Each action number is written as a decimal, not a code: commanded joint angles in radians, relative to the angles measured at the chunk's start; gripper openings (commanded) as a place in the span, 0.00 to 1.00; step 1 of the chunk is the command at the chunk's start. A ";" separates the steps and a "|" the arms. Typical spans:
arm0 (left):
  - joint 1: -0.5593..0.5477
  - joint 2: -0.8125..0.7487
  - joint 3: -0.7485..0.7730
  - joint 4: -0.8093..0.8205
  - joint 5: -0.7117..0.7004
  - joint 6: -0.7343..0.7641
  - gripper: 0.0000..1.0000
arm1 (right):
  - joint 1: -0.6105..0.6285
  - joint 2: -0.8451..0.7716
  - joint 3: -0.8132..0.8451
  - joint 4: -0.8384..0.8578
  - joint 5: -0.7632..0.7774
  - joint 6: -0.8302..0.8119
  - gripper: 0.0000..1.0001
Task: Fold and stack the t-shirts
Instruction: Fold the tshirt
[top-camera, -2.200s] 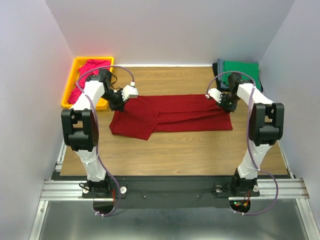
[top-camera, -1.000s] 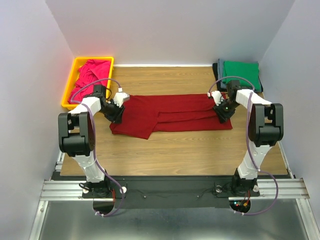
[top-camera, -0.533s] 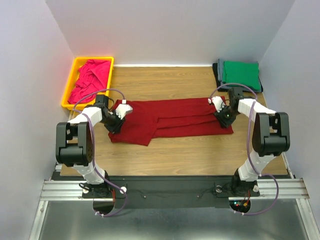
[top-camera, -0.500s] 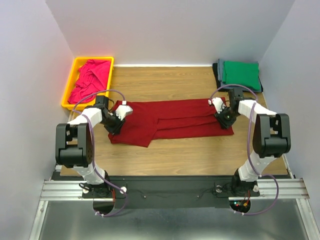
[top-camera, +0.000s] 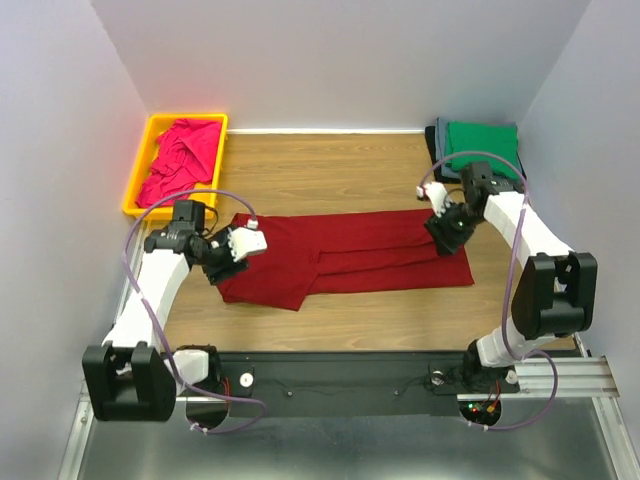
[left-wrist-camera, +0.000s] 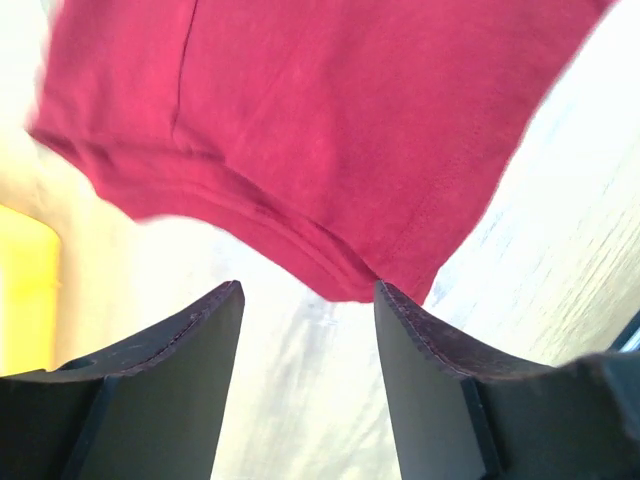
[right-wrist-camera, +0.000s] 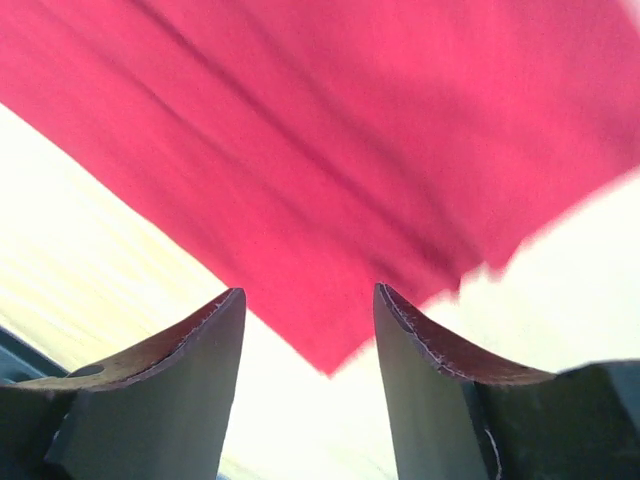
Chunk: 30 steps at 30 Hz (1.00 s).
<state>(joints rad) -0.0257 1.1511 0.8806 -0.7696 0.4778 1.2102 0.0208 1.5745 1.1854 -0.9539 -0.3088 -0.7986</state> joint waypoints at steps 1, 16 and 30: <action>-0.091 -0.062 -0.058 -0.061 -0.036 0.164 0.66 | 0.119 -0.015 0.105 -0.052 -0.180 0.169 0.59; -0.160 -0.269 -0.342 0.202 -0.024 0.312 0.68 | 0.712 0.082 -0.098 0.731 -0.400 0.933 0.59; -0.111 -0.402 -0.312 0.317 0.042 0.049 0.66 | 0.927 0.257 -0.104 0.963 -0.141 1.170 0.58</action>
<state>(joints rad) -0.1722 0.7830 0.5400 -0.5037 0.4751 1.3796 0.9035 1.8370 1.0313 -0.0589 -0.5571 0.3470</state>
